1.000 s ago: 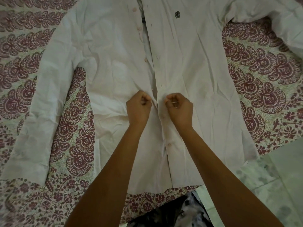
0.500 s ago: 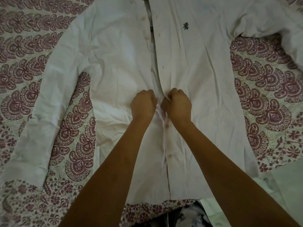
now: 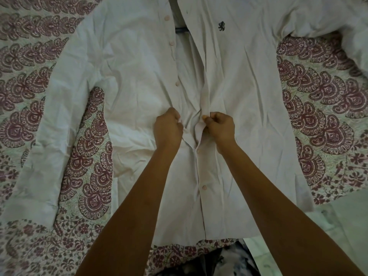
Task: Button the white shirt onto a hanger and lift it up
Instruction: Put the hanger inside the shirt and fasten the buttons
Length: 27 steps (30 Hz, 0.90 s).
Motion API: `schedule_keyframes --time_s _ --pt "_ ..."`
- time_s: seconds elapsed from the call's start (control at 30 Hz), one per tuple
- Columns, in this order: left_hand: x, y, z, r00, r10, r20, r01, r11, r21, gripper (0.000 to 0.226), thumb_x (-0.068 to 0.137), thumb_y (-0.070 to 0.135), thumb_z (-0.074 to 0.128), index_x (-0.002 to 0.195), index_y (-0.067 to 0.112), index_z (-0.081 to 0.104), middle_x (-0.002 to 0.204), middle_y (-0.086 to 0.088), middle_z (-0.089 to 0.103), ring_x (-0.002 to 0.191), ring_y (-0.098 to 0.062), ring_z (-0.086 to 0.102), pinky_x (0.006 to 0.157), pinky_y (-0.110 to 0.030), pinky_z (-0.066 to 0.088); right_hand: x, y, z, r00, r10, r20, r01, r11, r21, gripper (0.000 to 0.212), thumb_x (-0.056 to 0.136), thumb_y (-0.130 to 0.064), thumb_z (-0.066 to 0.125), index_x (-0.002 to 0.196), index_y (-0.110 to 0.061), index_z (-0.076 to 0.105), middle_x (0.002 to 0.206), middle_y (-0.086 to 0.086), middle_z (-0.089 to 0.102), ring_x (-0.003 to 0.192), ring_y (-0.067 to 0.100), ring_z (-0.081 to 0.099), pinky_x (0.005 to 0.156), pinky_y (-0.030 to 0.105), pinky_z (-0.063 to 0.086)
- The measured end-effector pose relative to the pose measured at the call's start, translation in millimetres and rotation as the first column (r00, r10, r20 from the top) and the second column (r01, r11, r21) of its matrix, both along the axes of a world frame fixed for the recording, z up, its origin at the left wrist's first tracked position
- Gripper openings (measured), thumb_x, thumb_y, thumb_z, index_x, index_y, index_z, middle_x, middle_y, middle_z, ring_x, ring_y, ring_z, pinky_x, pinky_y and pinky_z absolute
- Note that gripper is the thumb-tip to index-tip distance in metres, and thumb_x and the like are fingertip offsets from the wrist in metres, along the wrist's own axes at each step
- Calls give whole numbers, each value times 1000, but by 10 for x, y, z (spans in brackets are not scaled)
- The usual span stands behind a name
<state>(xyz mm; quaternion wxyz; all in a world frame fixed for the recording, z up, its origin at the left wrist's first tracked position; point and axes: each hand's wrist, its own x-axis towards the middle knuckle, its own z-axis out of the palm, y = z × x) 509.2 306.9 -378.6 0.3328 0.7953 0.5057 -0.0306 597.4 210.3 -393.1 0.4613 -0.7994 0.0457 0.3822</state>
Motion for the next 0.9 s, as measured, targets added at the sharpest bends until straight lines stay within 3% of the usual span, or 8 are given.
schedule_keyframes --time_s 0.1,0.23,0.33,0.4,0.53,0.63,0.77,0.9 --pt "40 47 6 993 96 71 -85 987 -139 14 77 2 64 86 12 60 78 2 62 82 -20 63 75 -20 48 -36 15 15 1000 -15 -7 15 999 30 22 85 -12 61 63 -14 58 60 2 55 60 15 52 65 25 46" --pt "43 45 -7 930 306 204 -206 893 -400 34 78 -5 59 72 26 48 81 1 57 82 -16 59 76 -30 52 -123 36 11 1000 -8 -13 9 998 55 15 85 -11 61 75 -1 64 70 11 61 67 21 57 74 39 53" --pt "-26 -9 -77 958 218 186 -156 942 -298 32 78 -9 49 75 22 56 72 4 59 69 -4 57 71 -20 50 -146 35 9 1000 -5 0 5 998 62 14 85 -11 61 79 1 65 72 13 62 67 22 57 74 41 54" --pt "-11 -44 -84 977 122 176 -91 980 -177 33 78 -12 44 85 13 64 72 4 59 68 -7 56 67 -15 46 -144 39 9 1000 3 13 -4 998 57 15 85 -12 60 80 2 65 74 17 64 67 22 57 74 42 54" --pt "49 -97 -70 995 10 96 -12 1000 20 18 84 2 55 95 9 67 90 -7 68 81 -18 63 74 -25 50 -158 54 -1 1000 7 24 -9 999 47 15 85 -13 61 81 0 66 77 19 67 68 23 59 75 43 54" --pt "48 -105 -61 995 49 86 -53 998 39 10 85 11 61 93 7 66 88 -9 70 82 -20 65 73 -26 50 -154 56 -7 1000 13 29 -14 999 47 16 85 -12 60 79 2 65 77 22 66 67 24 58 74 45 54" --pt "38 -107 -27 993 87 85 -92 994 58 9 87 6 56 91 5 64 85 -10 69 80 -22 65 69 -23 46 -157 57 2 997 36 73 -38 999 34 17 85 -13 61 81 3 65 79 22 67 68 25 59 75 43 54" --pt "82 -82 -18 998 56 -43 -52 995 89 12 87 4 53 95 7 62 92 -9 68 87 -23 64 68 -26 43 -171 73 33 994 34 106 -39 998 46 17 85 -12 61 84 4 65 81 21 68 71 22 60 78 40 54"
